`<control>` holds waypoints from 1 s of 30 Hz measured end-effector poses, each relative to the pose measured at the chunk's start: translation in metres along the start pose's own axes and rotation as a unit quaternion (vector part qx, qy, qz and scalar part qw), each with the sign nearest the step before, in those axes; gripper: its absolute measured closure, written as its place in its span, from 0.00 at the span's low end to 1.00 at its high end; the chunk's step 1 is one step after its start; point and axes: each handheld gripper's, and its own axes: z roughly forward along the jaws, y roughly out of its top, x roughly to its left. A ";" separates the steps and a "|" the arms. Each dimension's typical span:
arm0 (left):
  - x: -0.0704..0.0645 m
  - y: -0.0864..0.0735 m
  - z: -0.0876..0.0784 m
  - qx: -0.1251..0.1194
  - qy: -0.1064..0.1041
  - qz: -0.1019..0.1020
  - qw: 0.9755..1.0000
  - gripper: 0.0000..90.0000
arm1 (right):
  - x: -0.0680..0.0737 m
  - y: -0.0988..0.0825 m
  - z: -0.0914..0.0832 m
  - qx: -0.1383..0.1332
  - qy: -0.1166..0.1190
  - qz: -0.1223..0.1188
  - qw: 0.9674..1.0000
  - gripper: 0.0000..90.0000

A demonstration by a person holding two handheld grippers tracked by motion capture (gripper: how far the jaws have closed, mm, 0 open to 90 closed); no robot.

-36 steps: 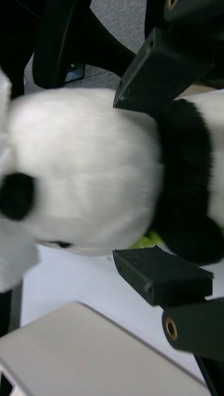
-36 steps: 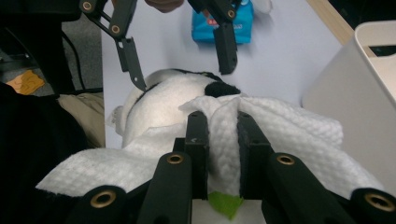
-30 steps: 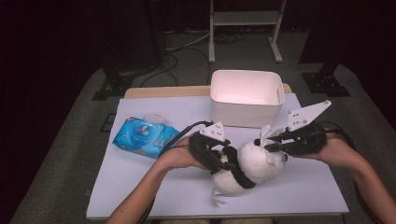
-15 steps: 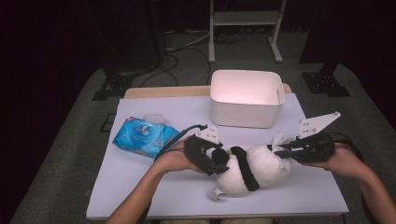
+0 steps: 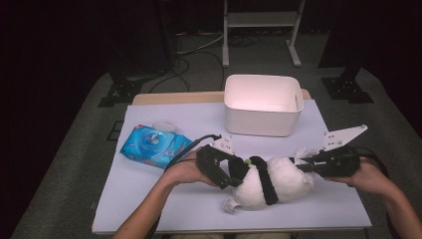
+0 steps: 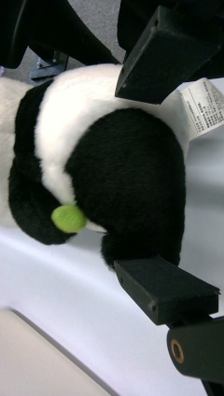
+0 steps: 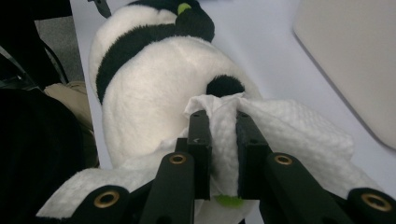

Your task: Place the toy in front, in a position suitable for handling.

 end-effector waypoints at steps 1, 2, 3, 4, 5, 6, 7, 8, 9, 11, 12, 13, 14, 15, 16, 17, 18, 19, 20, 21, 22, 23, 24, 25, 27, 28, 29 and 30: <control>0.000 0.000 0.001 -0.001 -0.001 -0.002 1.000 0.14 | 0.000 -0.002 0.001 0.002 0.001 0.001 1.000 0.87; 0.000 0.001 0.001 -0.002 0.001 0.000 1.000 0.14 | -0.001 -0.004 0.002 0.003 0.001 0.003 1.000 0.87; 0.000 0.001 0.001 -0.004 0.002 0.001 1.000 0.14 | -0.001 -0.006 0.002 0.003 0.001 0.005 1.000 0.87; 0.000 0.002 0.001 -0.005 0.003 0.000 1.000 0.14 | -0.002 -0.008 0.003 0.002 0.002 0.006 1.000 0.87; 0.000 0.003 0.000 -0.003 0.005 0.002 1.000 0.14 | -0.002 -0.009 0.003 0.000 0.003 0.009 1.000 0.87; 0.000 0.003 -0.001 -0.003 0.006 0.002 1.000 0.14 | -0.003 -0.010 0.005 -0.005 0.004 0.010 1.000 0.87; 0.000 0.003 -0.002 -0.004 0.007 0.000 1.000 0.14 | -0.003 -0.011 0.007 -0.006 0.009 0.011 1.000 0.87; 0.000 0.003 -0.004 -0.004 0.008 0.001 1.000 0.14 | -0.003 -0.012 0.009 -0.006 0.010 0.011 1.000 0.87; 0.001 0.003 -0.006 -0.005 0.009 0.002 1.000 0.14 | -0.004 -0.012 0.010 -0.007 0.010 0.010 1.000 0.87; 0.001 0.002 -0.009 -0.007 0.011 0.000 1.000 0.14 | -0.004 -0.012 0.015 -0.006 0.015 0.010 1.000 0.87; 0.002 0.001 -0.011 -0.007 0.012 0.001 1.000 0.14 | -0.004 -0.012 0.017 -0.008 0.016 0.010 1.000 0.87; 0.002 0.000 -0.013 -0.008 0.013 0.000 1.000 0.14 | -0.005 -0.012 0.019 -0.014 0.019 0.013 1.000 0.87; 0.002 -0.001 -0.015 -0.007 0.013 0.000 1.000 0.14 | -0.005 -0.011 0.021 -0.013 0.021 0.012 1.000 0.87; 0.002 -0.002 -0.017 -0.007 0.014 0.001 1.000 0.14 | -0.004 -0.010 0.024 -0.016 0.021 0.010 1.000 0.87; 0.003 -0.003 -0.019 -0.009 0.015 -0.001 1.000 0.14 | -0.005 -0.009 0.026 -0.019 0.023 0.009 1.000 0.87; 0.003 -0.004 -0.021 -0.009 0.016 -0.003 1.000 0.14 | -0.005 -0.009 0.028 -0.020 0.025 0.010 0.999 0.87; 0.003 -0.005 -0.023 -0.009 0.017 -0.002 1.000 0.14 | -0.005 -0.008 0.031 -0.021 0.027 0.009 0.999 0.87; 0.003 -0.006 -0.024 -0.012 0.018 -0.004 1.000 0.14 | -0.005 -0.007 0.033 -0.023 0.028 0.010 0.999 0.87; 0.003 -0.007 -0.026 -0.011 0.018 -0.006 1.000 0.14 | -0.005 -0.006 0.035 -0.024 0.031 0.010 0.999 0.87; 0.003 -0.008 -0.027 -0.013 0.020 -0.007 1.000 0.14 | -0.005 -0.005 0.037 -0.025 0.033 0.010 0.999 0.87; 0.003 -0.009 -0.028 -0.014 0.020 -0.008 1.000 0.14 | -0.005 -0.004 0.040 -0.027 0.035 0.012 0.999 0.87; 0.003 -0.009 -0.029 -0.013 0.020 -0.008 1.000 0.14 | -0.005 -0.004 0.041 -0.029 0.036 0.008 0.999 0.87; 0.003 -0.010 -0.030 -0.012 0.022 -0.006 1.000 0.14 | -0.005 -0.003 0.042 -0.028 0.038 0.010 0.999 0.87; 0.003 -0.010 -0.031 -0.013 0.022 -0.007 1.000 0.14 | -0.005 -0.003 0.044 -0.030 0.039 0.009 0.999 0.87; 0.003 -0.011 -0.032 -0.013 0.021 -0.007 1.000 0.14 | -0.005 -0.002 0.047 -0.032 0.043 0.009 0.999 0.87; 0.003 -0.011 -0.032 -0.013 0.019 -0.009 1.000 0.14 | -0.005 -0.002 0.048 -0.033 0.044 0.010 0.998 0.87; 0.003 -0.012 -0.032 -0.014 0.015 -0.012 1.000 0.14 | -0.005 -0.002 0.048 -0.033 0.045 0.010 0.998 0.87; 0.003 -0.012 -0.031 -0.014 0.010 -0.013 1.000 0.14 | -0.005 -0.003 0.047 -0.035 0.045 0.009 0.998 0.87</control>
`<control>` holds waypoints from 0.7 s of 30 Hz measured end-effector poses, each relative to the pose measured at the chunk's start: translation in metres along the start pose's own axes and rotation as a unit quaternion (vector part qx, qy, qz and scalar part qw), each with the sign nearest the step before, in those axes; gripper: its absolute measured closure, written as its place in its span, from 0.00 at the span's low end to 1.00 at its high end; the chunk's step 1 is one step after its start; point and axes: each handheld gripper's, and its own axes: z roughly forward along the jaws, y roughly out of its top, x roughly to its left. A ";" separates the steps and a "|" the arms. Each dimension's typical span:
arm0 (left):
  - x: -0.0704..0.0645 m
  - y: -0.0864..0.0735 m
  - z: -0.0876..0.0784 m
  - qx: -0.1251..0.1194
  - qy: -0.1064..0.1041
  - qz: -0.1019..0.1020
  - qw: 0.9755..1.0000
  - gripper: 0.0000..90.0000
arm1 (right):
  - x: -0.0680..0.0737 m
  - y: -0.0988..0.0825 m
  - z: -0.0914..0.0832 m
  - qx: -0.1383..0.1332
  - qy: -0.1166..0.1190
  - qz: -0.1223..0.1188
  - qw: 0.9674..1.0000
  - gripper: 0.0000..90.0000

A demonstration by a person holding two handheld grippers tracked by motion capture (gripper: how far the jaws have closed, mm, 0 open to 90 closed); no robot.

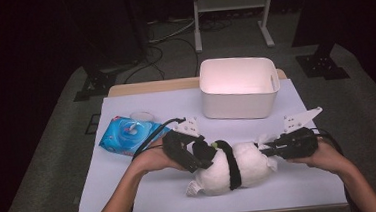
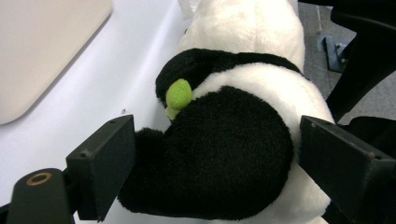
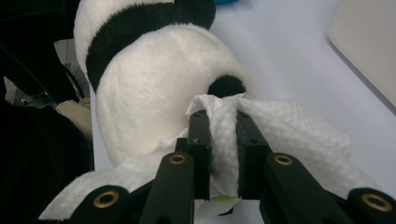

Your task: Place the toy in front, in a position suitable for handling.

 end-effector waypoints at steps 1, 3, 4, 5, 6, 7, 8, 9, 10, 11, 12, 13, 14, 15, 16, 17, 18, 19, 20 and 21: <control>0.000 0.000 0.001 0.000 -0.005 0.002 1.000 0.14 | 0.000 0.000 -0.002 0.000 -0.001 0.000 1.000 0.87; 0.000 0.000 0.002 -0.002 -0.012 0.003 1.000 0.16 | 0.003 0.003 -0.010 -0.004 -0.005 -0.007 1.000 0.87; 0.000 0.000 0.003 -0.003 -0.017 0.003 1.000 0.17 | 0.003 0.004 -0.014 -0.006 -0.006 -0.007 1.000 0.87; -0.001 0.001 0.004 -0.006 -0.019 0.007 1.000 0.18 | 0.004 0.005 -0.018 -0.010 -0.005 -0.008 1.000 0.87; -0.002 0.001 0.004 -0.006 -0.023 0.010 1.000 0.20 | 0.005 0.007 -0.020 -0.009 -0.005 -0.011 1.000 0.87; -0.003 0.002 0.006 -0.008 -0.024 0.011 1.000 0.21 | 0.006 0.008 -0.021 -0.006 -0.007 -0.015 1.000 0.87; -0.003 0.002 0.007 -0.008 -0.027 0.013 1.000 0.21 | 0.008 0.010 -0.022 -0.002 -0.009 -0.019 1.000 0.87; -0.003 0.002 0.007 -0.008 -0.027 0.015 0.999 0.21 | 0.010 0.013 -0.023 -0.001 -0.006 -0.022 1.000 0.87; -0.004 0.002 0.008 -0.014 -0.027 0.013 0.999 0.21 | 0.011 0.015 -0.024 -0.003 -0.003 -0.024 1.000 0.87; -0.004 0.003 0.009 -0.013 -0.029 0.015 0.999 0.21 | 0.013 0.018 -0.024 -0.006 0.002 -0.027 1.000 0.87; -0.005 0.004 0.010 -0.012 -0.029 0.018 0.999 0.21 | 0.015 0.022 -0.024 -0.003 0.006 -0.030 1.000 0.87; -0.006 0.005 0.011 -0.012 -0.030 0.019 0.999 0.21 | 0.017 0.025 -0.022 0.005 0.006 -0.036 0.999 0.87; -0.006 0.006 0.011 -0.012 -0.030 0.020 0.999 0.21 | 0.019 0.028 -0.020 0.009 0.007 -0.042 0.999 0.86; -0.006 0.007 0.012 -0.011 -0.030 0.020 0.999 0.21 | 0.021 0.032 -0.017 0.013 0.012 -0.044 0.999 0.86; -0.007 0.008 0.012 -0.010 -0.031 0.020 0.999 0.21 | 0.022 0.033 -0.016 0.016 0.013 -0.047 0.999 0.86; -0.007 0.009 0.012 -0.007 -0.030 0.022 0.999 0.21 | 0.023 0.036 -0.012 0.023 0.012 -0.055 0.998 0.86; -0.007 0.010 0.013 -0.006 -0.031 0.023 0.999 0.21 | 0.024 0.039 -0.010 0.024 0.015 -0.059 0.998 0.86; -0.007 0.010 0.013 -0.005 -0.032 0.024 0.999 0.21 | 0.024 0.040 -0.008 0.024 0.018 -0.061 0.998 0.86; -0.008 0.010 0.013 -0.004 -0.034 0.024 0.999 0.20 | 0.024 0.041 -0.006 0.024 0.021 -0.062 0.998 0.86; -0.007 0.010 0.013 -0.003 -0.036 0.025 0.999 0.20 | 0.024 0.042 -0.004 0.025 0.024 -0.063 0.997 0.86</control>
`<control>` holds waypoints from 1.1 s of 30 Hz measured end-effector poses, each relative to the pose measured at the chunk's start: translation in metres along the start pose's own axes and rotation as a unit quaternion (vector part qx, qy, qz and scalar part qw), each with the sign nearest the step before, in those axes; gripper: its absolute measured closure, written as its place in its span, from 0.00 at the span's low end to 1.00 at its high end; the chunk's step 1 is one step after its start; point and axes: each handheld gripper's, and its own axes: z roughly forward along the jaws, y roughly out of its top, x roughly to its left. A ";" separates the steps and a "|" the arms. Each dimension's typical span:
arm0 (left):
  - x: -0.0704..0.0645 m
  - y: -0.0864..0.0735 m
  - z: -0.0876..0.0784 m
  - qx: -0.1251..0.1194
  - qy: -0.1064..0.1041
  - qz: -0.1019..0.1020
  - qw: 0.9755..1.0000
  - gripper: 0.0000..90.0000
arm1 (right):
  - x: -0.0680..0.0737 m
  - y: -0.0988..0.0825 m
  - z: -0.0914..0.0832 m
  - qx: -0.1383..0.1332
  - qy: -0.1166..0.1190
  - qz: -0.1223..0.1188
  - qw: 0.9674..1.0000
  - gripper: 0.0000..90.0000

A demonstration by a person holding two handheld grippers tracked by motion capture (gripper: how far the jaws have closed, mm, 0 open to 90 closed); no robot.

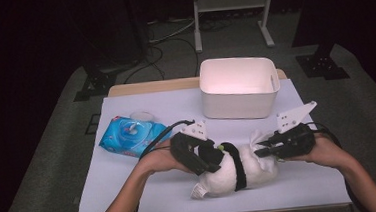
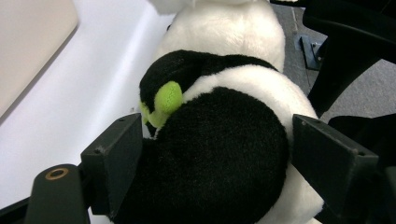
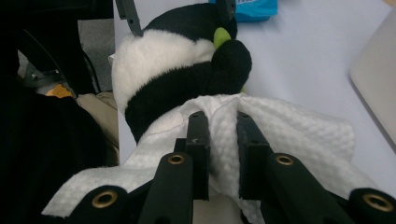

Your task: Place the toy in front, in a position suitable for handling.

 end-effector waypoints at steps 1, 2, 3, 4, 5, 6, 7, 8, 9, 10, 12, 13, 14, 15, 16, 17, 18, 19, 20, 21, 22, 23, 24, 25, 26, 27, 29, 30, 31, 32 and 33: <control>0.000 0.000 0.000 0.000 -0.001 -0.001 1.000 0.20 | 0.000 0.001 0.002 0.002 0.001 0.000 1.000 0.86; 0.001 -0.001 0.000 -0.001 -0.002 -0.002 1.000 0.20 | 0.001 0.001 0.003 0.003 0.000 -0.001 1.000 0.86; 0.001 -0.001 0.000 -0.001 -0.004 -0.003 1.000 0.20 | 0.001 0.002 0.004 0.001 0.001 -0.003 1.000 0.86; 0.001 -0.001 0.000 0.000 -0.003 -0.003 1.000 0.20 | 0.001 0.002 0.005 0.001 0.002 -0.003 1.000 0.86; 0.001 0.000 0.001 0.001 -0.003 -0.001 1.000 0.20 | 0.001 0.003 0.006 0.001 0.003 -0.005 1.000 0.86; 0.001 0.000 0.001 0.002 -0.004 0.000 1.000 0.20 | 0.001 0.004 0.007 0.000 0.003 -0.007 1.000 0.86; 0.000 0.000 0.001 0.003 -0.005 0.000 1.000 0.20 | 0.002 0.005 0.008 0.001 0.006 -0.008 1.000 0.86; 0.001 0.000 0.001 0.004 -0.007 0.000 1.000 0.20 | 0.003 0.006 0.009 0.005 0.005 -0.012 1.000 0.86; 0.001 0.001 0.001 0.004 -0.010 0.001 1.000 0.20 | 0.004 0.007 0.008 0.010 0.003 -0.014 1.000 0.86; 0.002 0.000 0.001 0.004 -0.012 0.001 1.000 0.20 | 0.004 0.008 0.007 0.014 0.002 -0.017 1.000 0.86; 0.004 0.001 0.002 0.000 -0.014 -0.002 1.000 0.20 | 0.005 0.008 0.003 0.021 -0.004 -0.021 1.000 0.86; 0.004 0.001 0.002 -0.001 -0.015 -0.002 1.000 0.20 | 0.005 0.007 0.001 0.022 -0.005 -0.021 1.000 0.86; 0.003 0.002 0.003 -0.001 -0.016 -0.001 1.000 0.20 | 0.005 0.006 -0.001 0.022 -0.006 -0.020 1.000 0.85; 0.003 0.002 0.003 0.000 -0.016 0.001 1.000 0.20 | 0.005 0.004 -0.003 0.023 -0.007 -0.019 1.000 0.85; 0.002 0.003 0.003 0.002 -0.016 0.002 1.000 0.20 | 0.005 0.002 -0.005 0.021 -0.007 -0.017 1.000 0.85; 0.002 0.003 0.003 0.003 -0.016 0.003 1.000 0.20 | 0.004 0.000 -0.007 0.020 -0.008 -0.011 1.000 0.85; 0.003 0.003 0.003 0.003 -0.016 0.002 1.000 0.20 | 0.004 -0.002 -0.009 0.018 -0.010 -0.009 1.000 0.85; 0.003 0.003 0.003 0.003 -0.016 0.002 1.000 0.20 | 0.004 -0.005 -0.011 0.017 -0.012 -0.007 1.000 0.85; 0.003 0.003 0.003 0.003 -0.016 0.002 1.000 0.20 | 0.005 -0.007 -0.012 0.016 -0.013 -0.006 1.000 0.85; 0.003 0.003 0.003 0.003 -0.016 0.002 1.000 0.20 | 0.005 -0.009 -0.015 0.015 -0.015 -0.006 1.000 0.85; 0.003 0.004 0.004 0.002 -0.017 0.001 1.000 0.20 | 0.005 -0.010 -0.016 0.014 -0.016 -0.004 1.000 0.85; 0.003 0.004 0.004 0.003 -0.018 0.002 1.000 0.20 | 0.005 -0.012 -0.017 0.013 -0.017 0.000 1.000 0.85; 0.003 0.006 0.004 0.005 -0.019 0.005 1.000 0.20 | 0.005 -0.014 -0.016 0.013 -0.016 0.001 1.000 0.85; 0.002 0.007 0.004 0.008 -0.019 0.007 1.000 0.20 | 0.006 -0.015 -0.015 0.012 -0.014 0.001 1.000 0.85; 0.002 0.009 0.004 0.011 -0.019 0.010 1.000 0.20 | 0.006 -0.016 -0.013 0.013 -0.014 -0.001 1.000 0.85; 0.002 0.011 0.004 0.009 -0.021 0.008 1.000 0.20 | 0.007 -0.016 -0.011 0.014 -0.014 -0.001 1.000 0.85; 0.002 0.016 0.004 0.008 -0.027 0.007 1.000 0.20 | 0.009 -0.015 -0.007 0.018 -0.013 -0.007 1.000 0.86; 0.002 0.018 0.005 0.012 -0.028 0.010 0.999 0.20 | 0.011 -0.014 -0.006 0.018 -0.010 -0.008 1.000 0.86; 0.002 0.020 0.007 0.014 -0.032 0.011 0.999 0.20 | 0.012 -0.013 -0.004 0.020 -0.009 -0.010 1.000 0.86; 0.002 0.021 0.008 0.016 -0.034 0.012 0.999 0.20 | 0.014 -0.013 -0.002 0.026 -0.012 -0.012 1.000 0.86; 0.003 0.024 0.010 0.017 -0.039 0.010 0.999 0.20 | 0.014 -0.013 -0.001 0.028 -0.013 -0.018 0.999 0.86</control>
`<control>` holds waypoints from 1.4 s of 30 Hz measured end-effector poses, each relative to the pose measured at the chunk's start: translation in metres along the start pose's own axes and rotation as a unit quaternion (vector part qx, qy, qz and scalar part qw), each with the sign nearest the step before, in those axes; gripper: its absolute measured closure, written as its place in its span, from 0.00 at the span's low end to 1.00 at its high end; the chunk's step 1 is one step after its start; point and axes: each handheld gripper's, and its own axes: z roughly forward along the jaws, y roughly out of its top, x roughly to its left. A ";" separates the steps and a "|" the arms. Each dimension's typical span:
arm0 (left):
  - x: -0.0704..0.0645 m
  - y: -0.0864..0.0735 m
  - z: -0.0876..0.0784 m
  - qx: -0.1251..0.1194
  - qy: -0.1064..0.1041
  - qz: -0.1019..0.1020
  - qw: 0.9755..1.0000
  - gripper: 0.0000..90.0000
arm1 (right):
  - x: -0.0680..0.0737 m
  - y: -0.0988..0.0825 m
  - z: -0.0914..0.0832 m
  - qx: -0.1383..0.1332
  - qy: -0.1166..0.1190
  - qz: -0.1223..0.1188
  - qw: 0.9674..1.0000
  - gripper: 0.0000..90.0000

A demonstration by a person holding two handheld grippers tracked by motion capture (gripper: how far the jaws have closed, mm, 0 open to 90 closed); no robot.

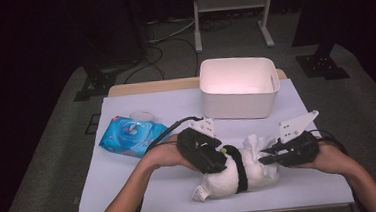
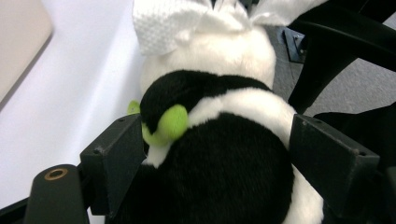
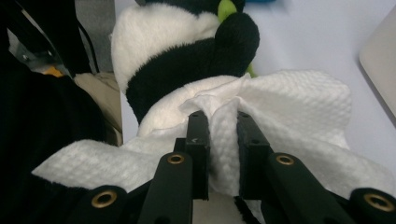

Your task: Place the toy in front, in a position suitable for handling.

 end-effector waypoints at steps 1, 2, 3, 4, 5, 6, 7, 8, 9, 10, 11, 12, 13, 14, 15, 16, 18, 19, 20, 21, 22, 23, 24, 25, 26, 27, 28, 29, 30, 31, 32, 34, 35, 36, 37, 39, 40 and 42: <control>0.000 0.001 0.001 -0.001 -0.003 -0.002 1.000 0.21 | 0.001 0.000 0.000 0.001 0.001 0.002 1.000 0.86; 0.000 0.001 0.001 -0.001 -0.003 -0.002 1.000 0.21 | 0.001 0.000 0.000 0.001 0.001 0.002 1.000 0.86; 0.002 0.004 0.003 -0.002 -0.005 -0.001 1.000 0.21 | 0.001 0.000 0.000 0.002 0.002 0.003 1.000 0.86; 0.002 0.005 0.003 -0.002 -0.004 -0.001 1.000 0.21 | 0.003 -0.001 0.000 0.002 0.004 0.002 1.000 0.86; 0.003 0.008 0.005 0.000 -0.008 0.000 1.000 0.23 | 0.004 -0.002 0.001 0.001 0.004 0.000 1.000 0.86; 0.003 0.009 0.006 0.000 -0.010 0.002 1.000 0.24 | 0.005 -0.002 0.001 0.001 0.003 0.000 1.000 0.86; 0.003 0.009 0.006 0.000 -0.010 0.002 1.000 0.24 | 0.006 -0.002 0.002 0.000 0.002 -0.004 1.000 0.86; 0.003 0.011 0.007 0.002 -0.010 0.003 1.000 0.24 | 0.006 -0.002 0.002 0.000 0.002 -0.004 1.000 0.86; 0.003 0.012 0.008 0.005 -0.009 0.003 1.000 0.25 | 0.008 -0.002 0.002 0.000 0.003 -0.005 1.000 0.86; 0.005 0.014 0.010 0.003 -0.009 0.001 1.000 0.30 | 0.009 -0.002 0.002 -0.001 0.001 -0.006 1.000 0.86; 0.005 0.014 0.010 0.003 -0.009 0.001 1.000 0.31 | 0.009 -0.002 0.002 -0.001 0.001 -0.006 1.000 0.86; 0.007 0.016 0.012 0.006 -0.011 -0.003 1.000 0.35 | 0.011 -0.003 0.002 -0.002 0.006 -0.010 1.000 0.86; 0.008 0.017 0.014 0.008 -0.012 -0.005 1.000 0.38 | 0.011 -0.004 0.002 -0.002 0.005 -0.011 1.000 0.86; 0.009 0.017 0.015 0.010 -0.015 -0.009 1.000 0.41 | 0.012 -0.004 0.002 -0.002 0.005 -0.011 1.000 0.86; 0.009 0.017 0.017 0.011 -0.018 -0.009 1.000 0.43 | 0.013 -0.004 0.002 -0.001 0.004 -0.012 1.000 0.86; 0.010 0.017 0.018 0.011 -0.019 -0.011 1.000 0.45 | 0.013 -0.003 0.002 0.000 0.004 -0.014 1.000 0.86; 0.012 0.017 0.021 0.015 -0.022 -0.011 1.000 0.49 | 0.014 -0.004 0.002 0.002 0.004 -0.015 1.000 0.86; 0.012 0.017 0.021 0.015 -0.022 -0.011 1.000 0.50 | 0.014 -0.004 0.002 0.002 0.004 -0.015 1.000 0.86; 0.014 0.016 0.023 0.017 -0.026 -0.017 0.999 0.50 | 0.015 -0.004 0.002 0.002 0.004 -0.017 1.000 0.86; 0.014 0.016 0.024 0.017 -0.029 -0.019 0.999 0.51 | 0.015 -0.004 0.002 0.000 0.005 -0.017 1.000 0.86; 0.014 0.015 0.025 0.015 -0.031 -0.021 0.999 0.53 | 0.014 -0.005 0.002 -0.001 0.005 -0.016 1.000 0.86; 0.015 0.014 0.026 0.015 -0.034 -0.025 0.999 0.55 | 0.015 -0.005 0.002 -0.001 0.005 -0.016 1.000 0.86; 0.016 0.014 0.026 0.014 -0.037 -0.026 0.999 0.56 | 0.015 -0.005 0.002 -0.002 0.005 -0.014 1.000 0.86; 0.016 0.014 0.026 0.014 -0.037 -0.026 0.999 0.56 | 0.015 -0.005 0.002 -0.002 0.005 -0.014 1.000 0.86; 0.018 0.014 0.026 0.012 -0.036 -0.027 0.999 0.58 | 0.014 -0.005 0.001 -0.003 0.005 -0.014 1.000 0.86; 0.018 0.014 0.026 0.011 -0.036 -0.028 0.999 0.60 | 0.014 -0.005 0.001 -0.004 0.006 -0.013 1.000 0.86; 0.018 0.013 0.026 0.009 -0.035 -0.028 0.999 0.64 | 0.014 -0.005 0.001 -0.003 0.006 -0.014 1.000 0.86; 0.018 0.013 0.026 0.009 -0.035 -0.028 0.999 0.69 | 0.014 -0.005 0.001 -0.003 0.006 -0.014 1.000 0.86; 0.019 0.013 0.026 0.010 -0.034 -0.025 0.999 0.69 | 0.014 -0.005 0.001 -0.002 0.006 -0.015 1.000 0.86; 0.019 0.013 0.026 0.009 -0.035 -0.025 0.999 0.71 | 0.014 -0.005 0.001 -0.002 0.006 -0.017 1.000 0.86; 0.019 0.013 0.026 0.009 -0.035 -0.022 0.999 0.74 | 0.014 -0.004 0.000 -0.001 0.005 -0.017 1.000 0.86; 0.019 0.015 0.025 0.009 -0.027 -0.009 1.000 0.76 | 0.013 -0.004 -0.001 -0.003 0.002 -0.016 1.000 0.85; 0.019 0.016 0.025 0.009 -0.024 -0.007 1.000 0.77 | 0.012 -0.004 -0.002 -0.004 0.000 -0.013 1.000 0.85; 0.020 0.017 0.024 0.009 -0.023 -0.003 1.000 0.77 | 0.012 -0.004 -0.003 -0.007 -0.002 -0.013 1.000 0.85; 0.020 0.019 0.023 0.011 -0.019 0.002 1.000 0.78 | 0.011 -0.004 -0.005 -0.011 -0.005 -0.012 1.000 0.85; 0.023 0.022 0.022 0.015 -0.016 0.009 1.000 0.79 | 0.009 -0.004 -0.008 -0.019 -0.012 -0.013 1.000 0.85; 0.024 0.023 0.022 0.018 -0.015 0.008 1.000 0.79 | 0.009 -0.004 -0.009 -0.021 -0.015 -0.014 1.000 0.85; 0.027 0.029 0.021 0.033 -0.011 0.020 0.999 0.79 | 0.007 -0.002 -0.010 -0.023 -0.020 -0.015 0.999 0.85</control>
